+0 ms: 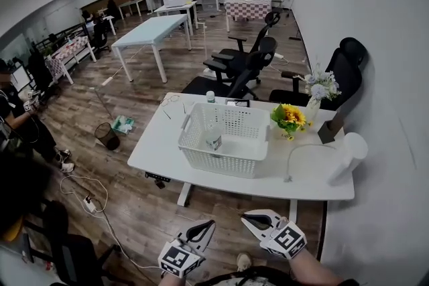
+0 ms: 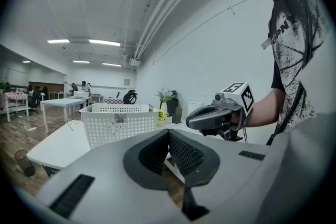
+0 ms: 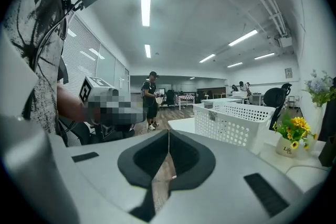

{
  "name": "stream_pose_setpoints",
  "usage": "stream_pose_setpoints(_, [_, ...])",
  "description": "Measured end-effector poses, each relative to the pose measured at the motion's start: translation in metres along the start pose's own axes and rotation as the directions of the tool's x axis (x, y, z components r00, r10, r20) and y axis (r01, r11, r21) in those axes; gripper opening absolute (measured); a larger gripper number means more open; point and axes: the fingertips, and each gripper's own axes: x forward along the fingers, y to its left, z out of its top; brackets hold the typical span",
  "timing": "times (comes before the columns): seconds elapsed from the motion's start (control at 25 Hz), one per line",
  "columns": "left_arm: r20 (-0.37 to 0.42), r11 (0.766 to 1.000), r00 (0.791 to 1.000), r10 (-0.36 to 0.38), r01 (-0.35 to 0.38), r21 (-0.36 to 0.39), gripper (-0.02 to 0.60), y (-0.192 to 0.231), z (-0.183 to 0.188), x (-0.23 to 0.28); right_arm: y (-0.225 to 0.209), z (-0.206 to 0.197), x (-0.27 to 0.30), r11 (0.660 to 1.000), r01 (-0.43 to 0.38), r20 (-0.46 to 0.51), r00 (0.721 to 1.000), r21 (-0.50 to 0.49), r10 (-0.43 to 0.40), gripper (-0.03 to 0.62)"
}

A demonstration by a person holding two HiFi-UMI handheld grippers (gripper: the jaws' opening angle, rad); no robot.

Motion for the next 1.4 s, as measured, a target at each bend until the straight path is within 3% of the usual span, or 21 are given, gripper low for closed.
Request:
stream_pose_setpoints(0.4, [0.013,0.998,0.998,0.055,-0.054,-0.027,0.011,0.031,0.018,0.064,-0.072,0.003,0.013,0.998,-0.056,0.016,0.998,-0.010,0.056,0.023])
stream_pose_setpoints(0.56, [0.033,0.996,0.997,0.069,-0.067,-0.062,0.011,0.041,0.023,0.078,-0.088,0.006,0.018,0.997,-0.071,0.032,0.997,-0.018,0.072,0.023])
stream_pose_setpoints(0.84, [0.021,0.995,0.997,0.078,-0.076,-0.060,0.011,0.058,0.023,0.094,-0.109,0.005,0.030,0.998,-0.067,0.040,0.997,-0.016,0.067,0.023])
stream_pose_setpoints(1.08, [0.009,0.999,1.000,0.029,-0.029,-0.030,0.011,0.076,0.022,0.107,-0.115,0.012,0.047,0.998,-0.067,0.057,0.996,-0.009,0.067,0.023])
stream_pose_setpoints(1.4, [0.015,0.995,0.996,-0.088,0.088,0.042,0.011,0.141,0.040,0.115,-0.126,0.037,0.094,1.000,0.018,0.079,0.997,0.002,-0.018,0.023])
